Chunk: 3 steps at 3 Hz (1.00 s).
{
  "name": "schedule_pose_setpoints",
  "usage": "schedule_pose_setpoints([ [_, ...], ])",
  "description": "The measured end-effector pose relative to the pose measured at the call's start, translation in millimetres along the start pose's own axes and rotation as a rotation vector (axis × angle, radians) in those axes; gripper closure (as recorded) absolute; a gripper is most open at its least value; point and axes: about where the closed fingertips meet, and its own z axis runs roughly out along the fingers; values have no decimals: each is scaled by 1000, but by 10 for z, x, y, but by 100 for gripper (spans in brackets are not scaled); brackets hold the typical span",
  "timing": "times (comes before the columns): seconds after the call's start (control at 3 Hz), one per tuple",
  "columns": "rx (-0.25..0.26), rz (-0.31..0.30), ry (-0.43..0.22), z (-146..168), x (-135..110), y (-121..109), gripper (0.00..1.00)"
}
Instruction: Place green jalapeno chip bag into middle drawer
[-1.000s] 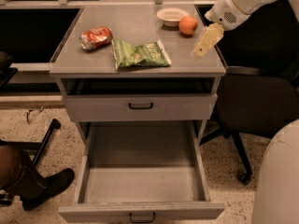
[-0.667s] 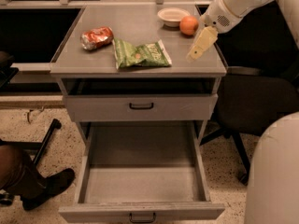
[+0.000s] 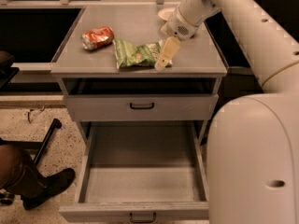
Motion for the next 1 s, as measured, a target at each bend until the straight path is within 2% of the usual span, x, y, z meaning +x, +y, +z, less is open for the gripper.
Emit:
schedule_pose_setpoints([
  [0.67, -95, -117, -50, 696, -630, 24, 0],
  [1.0, -142, -158, -60, 947, -824, 89, 0],
])
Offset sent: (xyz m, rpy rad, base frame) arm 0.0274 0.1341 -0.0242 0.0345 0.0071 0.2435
